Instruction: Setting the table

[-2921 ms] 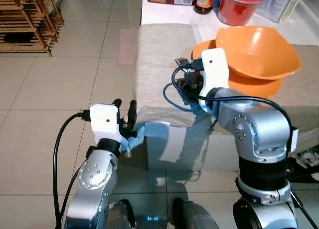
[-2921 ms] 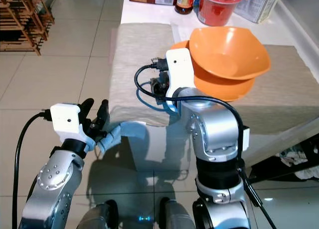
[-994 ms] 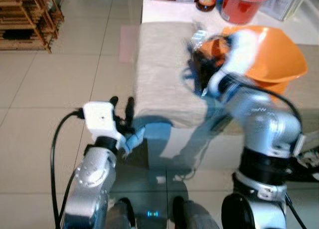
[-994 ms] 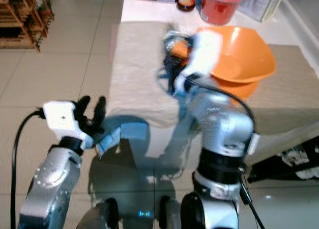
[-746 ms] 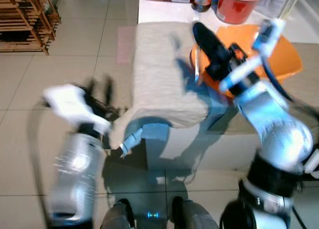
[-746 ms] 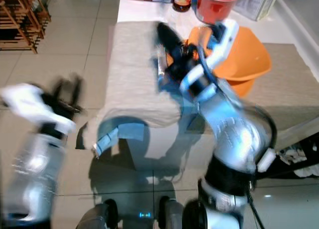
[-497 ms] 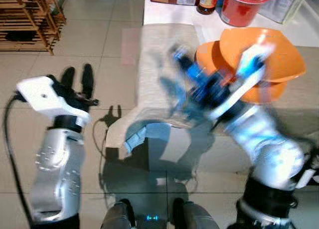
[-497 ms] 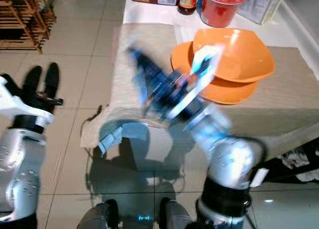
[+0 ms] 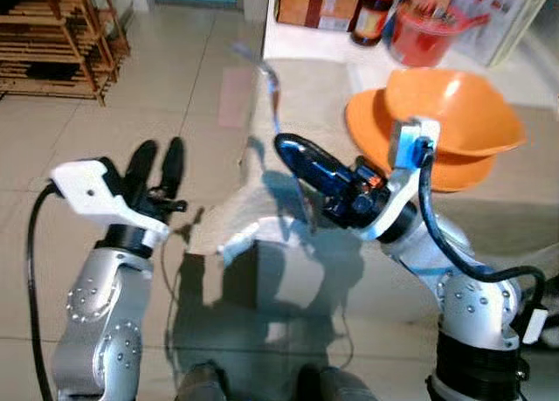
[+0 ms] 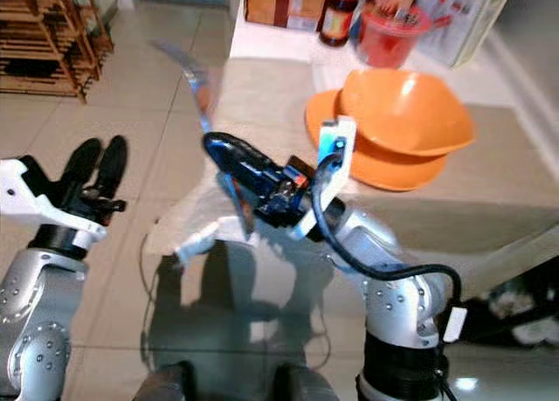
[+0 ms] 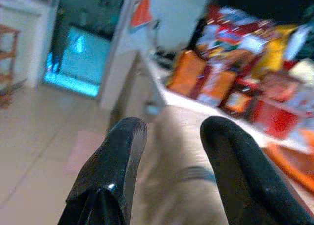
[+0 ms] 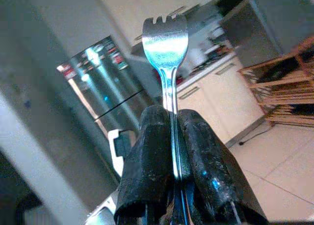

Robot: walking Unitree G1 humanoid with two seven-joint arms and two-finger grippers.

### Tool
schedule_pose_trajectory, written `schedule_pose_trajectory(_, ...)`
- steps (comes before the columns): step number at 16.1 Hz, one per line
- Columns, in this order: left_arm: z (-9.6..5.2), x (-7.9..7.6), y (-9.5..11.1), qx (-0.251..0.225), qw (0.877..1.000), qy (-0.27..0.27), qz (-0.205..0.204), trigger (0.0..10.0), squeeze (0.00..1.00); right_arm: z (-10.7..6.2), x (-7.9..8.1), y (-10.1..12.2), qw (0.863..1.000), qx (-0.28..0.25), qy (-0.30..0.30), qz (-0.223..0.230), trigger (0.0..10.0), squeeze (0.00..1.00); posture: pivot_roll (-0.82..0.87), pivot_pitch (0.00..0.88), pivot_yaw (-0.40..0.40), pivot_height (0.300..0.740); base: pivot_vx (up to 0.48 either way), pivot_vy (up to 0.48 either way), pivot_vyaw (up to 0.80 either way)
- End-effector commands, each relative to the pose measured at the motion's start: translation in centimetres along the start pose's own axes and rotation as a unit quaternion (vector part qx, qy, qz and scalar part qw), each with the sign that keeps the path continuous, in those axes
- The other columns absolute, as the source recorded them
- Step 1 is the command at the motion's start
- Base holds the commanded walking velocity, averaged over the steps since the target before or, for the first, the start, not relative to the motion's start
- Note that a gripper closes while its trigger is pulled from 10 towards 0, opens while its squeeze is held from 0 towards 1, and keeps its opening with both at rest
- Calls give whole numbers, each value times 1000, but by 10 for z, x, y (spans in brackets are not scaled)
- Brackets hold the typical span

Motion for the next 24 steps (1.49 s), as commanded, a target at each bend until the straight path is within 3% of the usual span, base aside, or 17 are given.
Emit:
schedule_pose_trajectory(1, 2, -17, 7, -17, 999, -34, -14, 10000, 0, -3, 1, 8, 1000, -10, 6, -14, 10000, 0, -91, 93, -20, 740, 0, -442, 0)
schedule_pose_trajectory(2, 4, -24, 9, -25, 998, -55, -34, 10000, 0, -2, -1, 10, 1000, -13, 9, -17, 10000, 0, -90, 89, -17, 740, 0, -446, 0)
schedule_pose_trajectory(6, 8, -30, 8, -28, 995, -81, -53, 10000, 0, 0, -7, 5, 1000, -7, 8, -22, 10000, 0, -93, 87, -10, 740, 0, -446, 0)
schedule_pose_trajectory(10, 4, -26, -8, -5, 996, -75, -52, 10000, 0, 7, -31, 2, 998, -15, -56, -38, 10000, 0, -92, 81, -12, 740, 0, -446, 0)
schedule_pose_trajectory(15, -2, -24, -21, 17, 996, -73, -52, 10000, 0, 8, -33, -4, 997, -12, -62, -41, 10000, 0, -86, 77, -7, 740, 0, -445, 0)
schedule_pose_trajectory(22, -6, -26, -38, 42, 995, -75, -49, 10000, 0, -1, -53, -21, 989, 31, -119, -85, 10000, 0, -83, 87, 3, 740, 0, -446, 0)
schedule_pose_trajectory(24, -8, -28, -39, 45, 995, -77, -51, 10000, 0, -4, -57, -21, 985, 31, -133, -103, 10000, 0, -85, 96, 6, 740, 0, -444, 800)
Point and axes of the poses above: a point about 5 cm out from each wrist's last joint towards the gripper, its own z axis pointing out of the wrist towards the gripper, its own y axis along the axis of the wrist's last joint, x = y × z, the point moved 6 cm from there along z, pointing out of the wrist towards the gripper, and after that the axes turned 3 degrees about z, right-handed, at the moved point
